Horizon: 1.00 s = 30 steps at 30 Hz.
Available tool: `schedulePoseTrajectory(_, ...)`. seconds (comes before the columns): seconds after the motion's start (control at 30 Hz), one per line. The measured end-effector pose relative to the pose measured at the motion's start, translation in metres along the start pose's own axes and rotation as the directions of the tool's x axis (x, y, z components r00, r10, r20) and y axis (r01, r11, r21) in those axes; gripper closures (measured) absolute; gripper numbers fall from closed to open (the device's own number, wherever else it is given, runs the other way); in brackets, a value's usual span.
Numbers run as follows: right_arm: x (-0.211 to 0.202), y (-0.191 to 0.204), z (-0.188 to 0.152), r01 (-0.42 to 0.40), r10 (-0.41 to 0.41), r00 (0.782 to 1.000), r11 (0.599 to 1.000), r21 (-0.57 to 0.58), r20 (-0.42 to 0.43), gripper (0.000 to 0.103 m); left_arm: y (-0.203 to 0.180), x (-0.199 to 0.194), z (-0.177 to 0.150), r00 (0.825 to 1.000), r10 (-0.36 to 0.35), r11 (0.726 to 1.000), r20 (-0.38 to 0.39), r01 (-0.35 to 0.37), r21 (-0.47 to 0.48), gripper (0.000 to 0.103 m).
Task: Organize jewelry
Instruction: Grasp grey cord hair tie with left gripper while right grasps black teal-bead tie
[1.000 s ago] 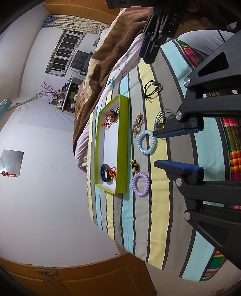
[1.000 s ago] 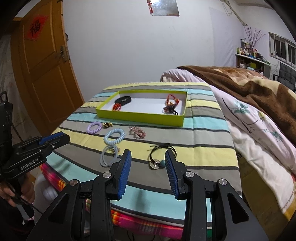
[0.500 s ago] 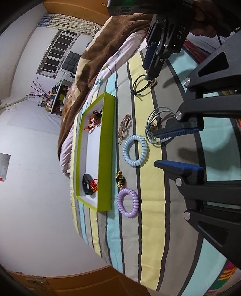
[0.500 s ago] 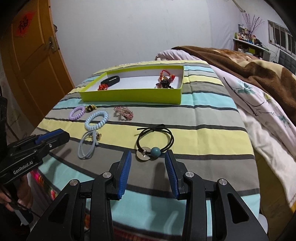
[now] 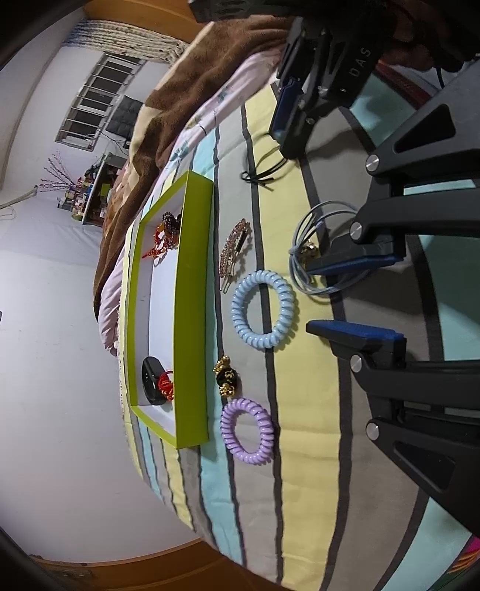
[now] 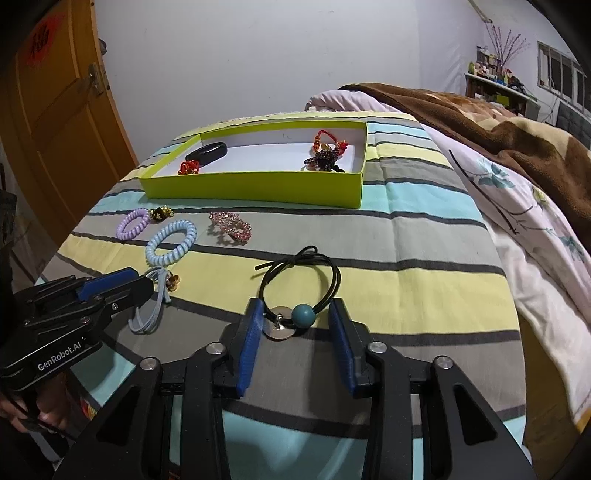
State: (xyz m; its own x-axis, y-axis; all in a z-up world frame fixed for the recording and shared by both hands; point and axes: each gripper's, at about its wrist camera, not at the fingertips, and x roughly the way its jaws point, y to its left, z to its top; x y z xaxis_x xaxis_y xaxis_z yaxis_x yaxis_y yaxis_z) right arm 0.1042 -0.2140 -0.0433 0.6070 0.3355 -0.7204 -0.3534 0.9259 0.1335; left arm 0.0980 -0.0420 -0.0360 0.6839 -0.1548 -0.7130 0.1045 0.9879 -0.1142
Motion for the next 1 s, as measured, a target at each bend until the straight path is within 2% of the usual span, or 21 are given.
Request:
schedulePoseTrajectory(0.07,0.001,0.0,0.001,0.005,-0.005,1.0,1.0,-0.003,0.003,0.087,-0.003,0.001,0.0,1.0,0.023,1.0,0.005,-0.023,0.021,0.081)
schedulePoseTrajectory(0.23,0.002,-0.001,0.002,-0.002,0.002,1.0,1.0,0.001,0.007,0.088,-0.002,0.002,0.001,0.999,0.046,0.998,0.016,-0.047,0.03,0.099)
schedulePoseTrajectory(0.27,0.002,-0.002,0.002,-0.005,0.005,1.0,1.0,0.004,0.008,0.088,-0.001,0.002,0.001,0.999,0.044,0.999,0.015,-0.045,0.028,0.1)
schedulePoseTrajectory(0.6,-0.014,-0.001,0.003,-0.018,0.017,0.999,1.0,0.01,0.047,0.088,0.003,-0.009,0.001,0.999,0.028,1.0,0.037,-0.028,0.014,0.1)
schedulePoseTrajectory(1.0,-0.048,0.009,0.011,-0.029,0.03,0.991,1.0,-0.01,0.128,0.088,0.004,-0.044,0.009,0.993,0.025,1.0,0.111,-0.026,0.007,0.1)
